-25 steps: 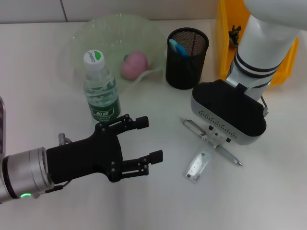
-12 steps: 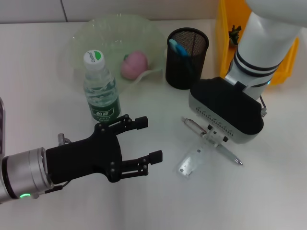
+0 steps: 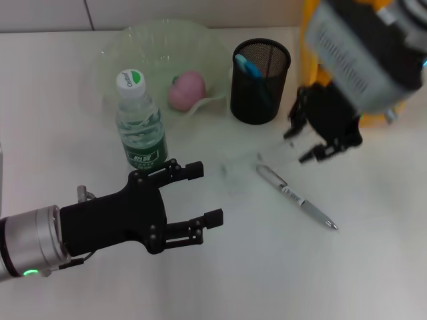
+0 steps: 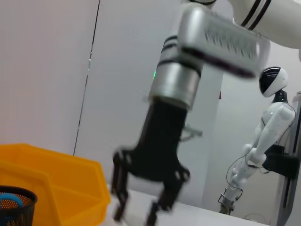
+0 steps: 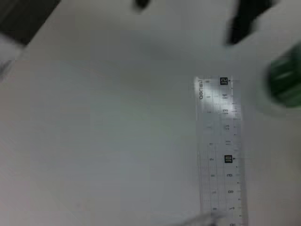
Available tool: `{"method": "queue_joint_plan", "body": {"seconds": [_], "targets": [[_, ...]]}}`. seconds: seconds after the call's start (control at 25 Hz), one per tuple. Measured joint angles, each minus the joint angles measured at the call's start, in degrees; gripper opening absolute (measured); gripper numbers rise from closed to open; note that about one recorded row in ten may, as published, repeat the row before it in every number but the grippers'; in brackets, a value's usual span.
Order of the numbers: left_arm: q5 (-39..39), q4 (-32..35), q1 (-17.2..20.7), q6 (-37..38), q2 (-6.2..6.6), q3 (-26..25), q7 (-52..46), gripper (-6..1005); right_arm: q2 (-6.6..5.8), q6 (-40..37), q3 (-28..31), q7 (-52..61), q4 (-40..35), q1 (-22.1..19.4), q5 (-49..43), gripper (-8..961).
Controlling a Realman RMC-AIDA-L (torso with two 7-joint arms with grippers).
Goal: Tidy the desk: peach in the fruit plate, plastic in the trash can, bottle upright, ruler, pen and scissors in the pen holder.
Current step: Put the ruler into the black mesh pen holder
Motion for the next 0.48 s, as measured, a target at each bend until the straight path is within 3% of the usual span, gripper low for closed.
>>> {"method": "queue_joint_plan", "body": {"seconds": [0.04,0.16,0.2,0.32,0.4,0.48], "targets": [[0.0,0.0,0.0,0.0,0.0,0.0,0.0,829,0.0,0.0,0.0,0.0,0.0,0.0,0.0,387],[0.0,0.1,0.0,0.4,0.0,-0.2,0.0,829,-0.23,0.0,10.8,1.9,-1.0,-0.2,5.5,392],[0.0,0.1,0.0,1.0,0.01,-0.3,-0.1,829,-0.35,3.4,17.5,3.7,-0.3,-0.8,10.8,394],[0.0,0.2,0.1,1.6,0.01,-0.4,-0.1,829,-0.26,9.5,21.1,4.7,1.6,-2.6,16.9,398],[-0.1,0.2,0.2,2.6,0.01,-0.5,-0.1,829,0.02,21.5,21.0,3.8,6.9,-7.0,30.1,402],[-0.1,0.2,0.2,3.0,0.02,-0.6,-0.2,829,0.06,25.0,20.0,1.9,9.6,-8.5,35.7,405]]}}
